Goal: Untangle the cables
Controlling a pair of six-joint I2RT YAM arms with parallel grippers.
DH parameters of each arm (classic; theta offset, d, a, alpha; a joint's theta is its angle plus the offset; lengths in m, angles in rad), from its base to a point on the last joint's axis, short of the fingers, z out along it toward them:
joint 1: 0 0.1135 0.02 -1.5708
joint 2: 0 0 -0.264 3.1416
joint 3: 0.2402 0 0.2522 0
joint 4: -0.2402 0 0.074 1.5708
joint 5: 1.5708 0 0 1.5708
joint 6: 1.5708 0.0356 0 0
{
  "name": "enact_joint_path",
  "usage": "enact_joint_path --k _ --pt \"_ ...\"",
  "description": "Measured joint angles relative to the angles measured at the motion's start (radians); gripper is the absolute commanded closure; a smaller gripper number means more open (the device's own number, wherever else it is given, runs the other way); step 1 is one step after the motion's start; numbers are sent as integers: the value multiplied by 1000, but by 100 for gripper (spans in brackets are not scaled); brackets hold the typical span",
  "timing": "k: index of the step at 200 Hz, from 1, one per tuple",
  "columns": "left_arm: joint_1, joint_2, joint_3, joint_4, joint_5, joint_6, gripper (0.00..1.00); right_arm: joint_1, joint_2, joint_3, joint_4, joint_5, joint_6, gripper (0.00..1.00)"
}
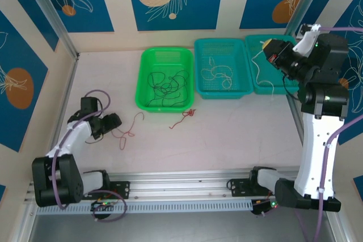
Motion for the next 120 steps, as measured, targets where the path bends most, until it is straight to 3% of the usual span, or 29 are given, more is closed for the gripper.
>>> enact_joint_path --k 45,79,99,120 --pt "0 -92 186 -48 13 48 3 -4 114 250 2 21 -3 100" --pt "-11 -142 280 -56 101 26 3 -3 235 424 45 19 23 100" --pt "-51 -164 313 -51 150 0 3 5 337 542 85 8 72 100" --pt "-150 -169 349 -36 191 -10 3 22 472 700 124 -3 130 100"
